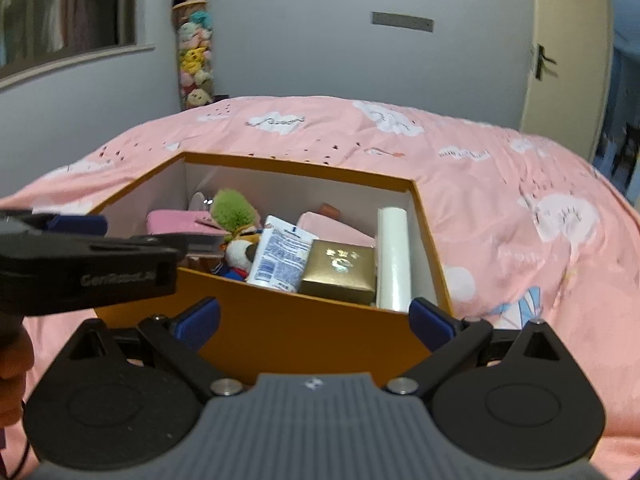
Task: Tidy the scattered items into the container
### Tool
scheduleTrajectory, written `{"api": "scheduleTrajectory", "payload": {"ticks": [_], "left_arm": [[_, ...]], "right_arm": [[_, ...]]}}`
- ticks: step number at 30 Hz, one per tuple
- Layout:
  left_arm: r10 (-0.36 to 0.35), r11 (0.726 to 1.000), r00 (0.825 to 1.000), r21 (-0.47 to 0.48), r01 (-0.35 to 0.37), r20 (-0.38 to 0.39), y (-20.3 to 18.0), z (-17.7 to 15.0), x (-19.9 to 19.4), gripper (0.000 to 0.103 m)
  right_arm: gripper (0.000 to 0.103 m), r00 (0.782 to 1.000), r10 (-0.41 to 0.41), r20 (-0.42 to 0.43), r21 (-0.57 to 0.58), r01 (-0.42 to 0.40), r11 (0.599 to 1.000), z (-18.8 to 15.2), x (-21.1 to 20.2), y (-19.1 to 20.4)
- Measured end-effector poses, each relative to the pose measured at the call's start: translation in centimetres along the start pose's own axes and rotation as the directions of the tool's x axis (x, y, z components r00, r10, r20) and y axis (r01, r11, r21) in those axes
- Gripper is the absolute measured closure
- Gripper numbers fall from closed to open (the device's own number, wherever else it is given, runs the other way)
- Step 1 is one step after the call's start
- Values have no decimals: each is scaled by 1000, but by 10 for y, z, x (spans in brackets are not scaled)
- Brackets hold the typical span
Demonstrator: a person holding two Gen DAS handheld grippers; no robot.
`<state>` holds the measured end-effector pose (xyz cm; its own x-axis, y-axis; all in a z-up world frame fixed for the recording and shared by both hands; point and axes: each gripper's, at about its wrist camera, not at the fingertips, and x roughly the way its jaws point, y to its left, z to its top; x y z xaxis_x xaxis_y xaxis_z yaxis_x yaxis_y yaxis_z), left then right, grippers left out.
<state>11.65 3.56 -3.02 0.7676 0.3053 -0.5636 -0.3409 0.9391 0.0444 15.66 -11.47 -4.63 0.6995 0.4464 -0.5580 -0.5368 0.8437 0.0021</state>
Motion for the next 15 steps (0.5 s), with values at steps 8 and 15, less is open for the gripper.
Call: {"api": "scheduleTrajectory", "payload": {"ticks": [8, 15], "left_arm": [[0, 1000, 1000, -5, 0, -3, 0, 0, -1, 14], [-8, 1000, 1000, -3, 8, -8, 1, 1, -1, 14]], "right_arm": [[6, 994, 89, -63, 204, -74, 976, -5, 7, -23], [6, 996, 71, -55, 200, -59, 978, -2, 5, -23]]}}
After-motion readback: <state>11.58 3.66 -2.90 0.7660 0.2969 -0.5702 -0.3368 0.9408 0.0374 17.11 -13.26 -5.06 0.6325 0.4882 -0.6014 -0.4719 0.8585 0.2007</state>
